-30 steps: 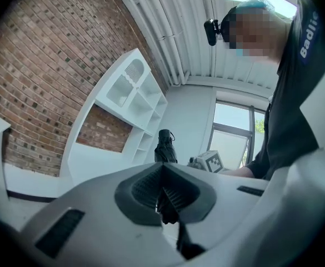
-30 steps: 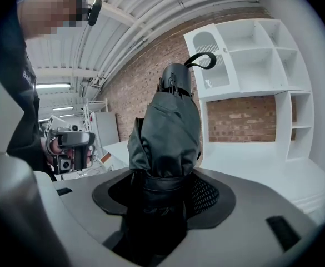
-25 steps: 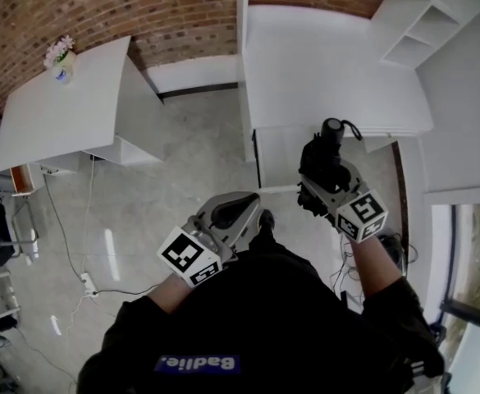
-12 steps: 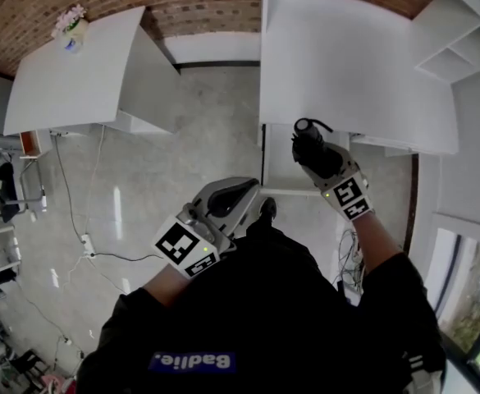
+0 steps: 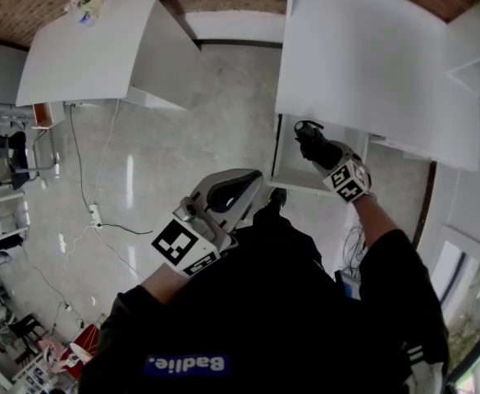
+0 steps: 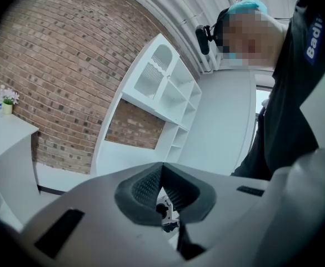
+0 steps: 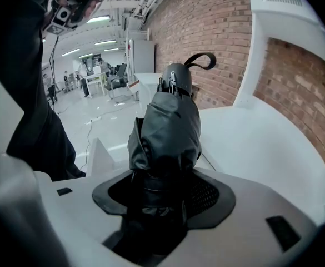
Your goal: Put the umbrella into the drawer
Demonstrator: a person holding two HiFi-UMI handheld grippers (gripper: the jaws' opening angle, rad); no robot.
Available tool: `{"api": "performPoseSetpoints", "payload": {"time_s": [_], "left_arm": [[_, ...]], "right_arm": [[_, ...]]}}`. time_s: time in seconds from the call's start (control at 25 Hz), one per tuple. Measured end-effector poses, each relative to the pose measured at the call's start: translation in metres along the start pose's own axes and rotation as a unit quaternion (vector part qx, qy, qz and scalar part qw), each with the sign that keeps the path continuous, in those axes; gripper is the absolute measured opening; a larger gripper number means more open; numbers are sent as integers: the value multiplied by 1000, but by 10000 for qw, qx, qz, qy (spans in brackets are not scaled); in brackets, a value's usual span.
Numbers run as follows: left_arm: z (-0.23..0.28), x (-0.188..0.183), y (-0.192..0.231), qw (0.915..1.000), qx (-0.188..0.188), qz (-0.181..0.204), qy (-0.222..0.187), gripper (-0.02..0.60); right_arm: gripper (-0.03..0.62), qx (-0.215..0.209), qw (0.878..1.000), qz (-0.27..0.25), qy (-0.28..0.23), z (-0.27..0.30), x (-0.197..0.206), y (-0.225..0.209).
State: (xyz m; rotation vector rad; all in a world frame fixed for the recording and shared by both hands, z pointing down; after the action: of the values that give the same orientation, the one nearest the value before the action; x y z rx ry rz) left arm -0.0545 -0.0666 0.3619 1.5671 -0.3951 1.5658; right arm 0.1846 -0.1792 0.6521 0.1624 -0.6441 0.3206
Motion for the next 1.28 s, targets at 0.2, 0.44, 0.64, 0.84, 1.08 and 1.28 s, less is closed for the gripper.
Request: {"api": "performPoseSetpoints", "payload": {"time_s": [0.2, 0.44, 0.64, 0.84, 1.08, 1.28], "left_arm": [[8, -3, 1, 9999, -105, 44, 3, -3], [6, 0, 4, 9996, -285, -9, 60, -3], [2, 7, 5, 9987, -489, -74, 127, -3], [-2, 13, 8, 9977, -633, -116, 196, -3], [-8, 19, 10, 9962, -797, -228, 284, -3], [-14, 26, 14, 9947, -908, -326, 361, -3]], "right_arm": [[267, -170, 9990, -30, 405, 38, 26, -5], [267, -382, 9956, 53, 852, 77, 50, -9], [267, -498, 9896, 197, 1339, 103, 77, -11], [267, -526, 9830, 345, 1727, 126, 96, -13], [267, -503, 9745, 414, 2146, 146, 107, -18], [267, -541, 9653, 558, 2494, 157, 119, -17]]}}
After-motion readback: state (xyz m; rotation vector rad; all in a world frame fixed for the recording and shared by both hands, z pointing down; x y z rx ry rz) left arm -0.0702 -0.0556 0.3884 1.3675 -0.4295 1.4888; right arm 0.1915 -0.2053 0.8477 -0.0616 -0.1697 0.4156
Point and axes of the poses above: the fingertips, and each gripper's own axes: z forward along the fingers, y to its left, x out of its underside, the point moved 8 cm from there along -z, backward along the fingers, and after that the axes turned 2 degrees about z, right-handed, at the moved point
